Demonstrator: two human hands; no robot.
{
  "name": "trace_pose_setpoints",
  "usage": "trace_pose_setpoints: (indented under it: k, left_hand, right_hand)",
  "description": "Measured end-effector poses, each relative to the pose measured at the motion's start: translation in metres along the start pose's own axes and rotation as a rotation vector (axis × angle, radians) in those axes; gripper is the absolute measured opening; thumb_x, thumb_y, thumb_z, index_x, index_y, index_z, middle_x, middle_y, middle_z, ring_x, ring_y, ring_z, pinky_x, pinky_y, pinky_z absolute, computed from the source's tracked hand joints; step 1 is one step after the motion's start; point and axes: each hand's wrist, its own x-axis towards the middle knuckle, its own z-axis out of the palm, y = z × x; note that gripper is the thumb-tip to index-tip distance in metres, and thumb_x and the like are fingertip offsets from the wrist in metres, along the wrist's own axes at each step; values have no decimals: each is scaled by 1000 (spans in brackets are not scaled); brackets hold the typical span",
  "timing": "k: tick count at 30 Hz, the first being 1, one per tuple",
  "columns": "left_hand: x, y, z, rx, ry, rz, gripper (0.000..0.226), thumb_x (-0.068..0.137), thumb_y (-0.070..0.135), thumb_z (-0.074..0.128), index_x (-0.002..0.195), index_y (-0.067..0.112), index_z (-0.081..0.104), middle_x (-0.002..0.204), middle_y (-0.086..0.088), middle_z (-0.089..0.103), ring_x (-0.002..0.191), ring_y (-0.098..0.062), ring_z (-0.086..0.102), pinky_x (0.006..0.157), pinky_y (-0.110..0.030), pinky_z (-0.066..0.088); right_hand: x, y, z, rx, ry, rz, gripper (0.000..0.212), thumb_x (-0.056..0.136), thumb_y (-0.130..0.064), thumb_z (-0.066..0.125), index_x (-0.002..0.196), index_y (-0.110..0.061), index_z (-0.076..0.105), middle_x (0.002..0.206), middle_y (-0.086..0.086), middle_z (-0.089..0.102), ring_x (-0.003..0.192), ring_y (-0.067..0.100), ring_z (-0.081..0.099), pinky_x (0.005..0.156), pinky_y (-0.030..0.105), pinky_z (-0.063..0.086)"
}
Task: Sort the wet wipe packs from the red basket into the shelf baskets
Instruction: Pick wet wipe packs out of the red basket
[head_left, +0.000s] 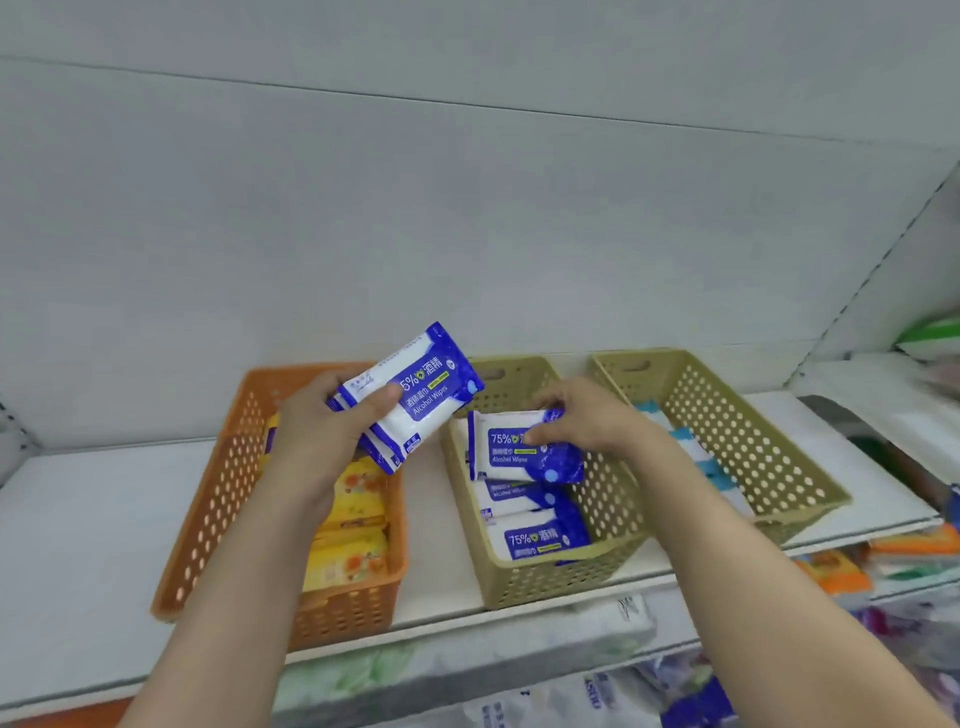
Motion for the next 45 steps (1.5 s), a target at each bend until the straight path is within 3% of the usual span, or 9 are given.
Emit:
trace_pose_setpoints:
  k: [7, 13, 16, 18, 22, 24, 28, 41, 45]
  left_hand:
    - [-5, -15, 27, -35, 166, -15, 26, 83, 19, 75, 106, 14, 65, 92, -2, 75, 75, -14, 73, 68, -37, 59]
    - [-12, -22, 36, -24, 236, -49, 24, 80, 23, 77, 100, 21, 63, 91, 0, 75, 76, -13, 73, 70, -36, 59]
    - [-11, -18, 34, 7, 230, -45, 31, 81, 25, 76, 108, 16, 63, 94, -1, 74, 77, -14, 74, 64, -31, 59]
    - [-7, -16, 33, 27, 223, -54, 37, 81, 27, 76, 112, 15, 62, 98, -2, 74, 81, -15, 74, 63, -30, 59]
    - [-3, -15, 36, 89, 153, -102, 43, 76, 31, 79, 112, 15, 63, 99, -5, 74, 83, -17, 74, 68, -33, 59]
    - [-2, -12, 40, 123, 84, -114, 38, 75, 28, 80, 107, 15, 64, 94, -4, 75, 78, -16, 74, 62, -27, 57]
    - [-3, -9, 50, 162, 15, -93, 32, 75, 23, 82, 101, 13, 66, 86, -3, 76, 73, -15, 73, 55, -22, 54]
    - [2, -17, 66, 46, 145, 33, 21, 79, 21, 78, 94, 14, 66, 87, -2, 75, 75, -16, 73, 63, -28, 60]
    - [8, -17, 53, 36, 325, 69, 22, 79, 20, 79, 97, 13, 67, 92, -5, 74, 77, -17, 72, 68, -33, 60]
  right_hand:
    - [62, 0, -2, -84, -89, -121, 37, 78, -24, 82, 114, -20, 72, 106, -6, 72, 95, 11, 67, 78, 23, 54]
    - [91, 12, 25, -527, -39, -302, 64, 75, -31, 78, 135, -29, 57, 134, -6, 61, 120, 20, 57, 94, 36, 51]
    - [95, 18, 31, -555, -139, -287, 51, 80, -35, 74, 129, -25, 62, 126, -3, 66, 116, 23, 60, 92, 40, 51]
    - [94, 18, 30, -488, -171, -270, 47, 84, -33, 72, 130, -24, 62, 130, -4, 65, 115, 19, 61, 98, 38, 50]
    - [73, -10, 3, 71, 218, -305, 28, 94, -26, 64, 121, -21, 68, 119, -7, 70, 108, 7, 63, 100, 26, 47]
    - [51, -32, -13, 307, 124, -389, 27, 93, -30, 66, 119, -24, 69, 116, -13, 70, 107, 0, 63, 98, 21, 48]
    - [22, -48, -14, 94, -257, -429, 44, 77, -37, 83, 118, -35, 66, 118, -16, 68, 109, -5, 61, 95, 16, 48]
    - [8, -15, -8, 287, -200, -40, 65, 73, -37, 85, 129, -22, 56, 98, 2, 76, 87, 27, 74, 63, 33, 58]
    - [7, -5, -14, 427, -80, 11, 44, 74, -26, 86, 110, -11, 66, 96, 7, 77, 92, 29, 73, 86, 48, 58]
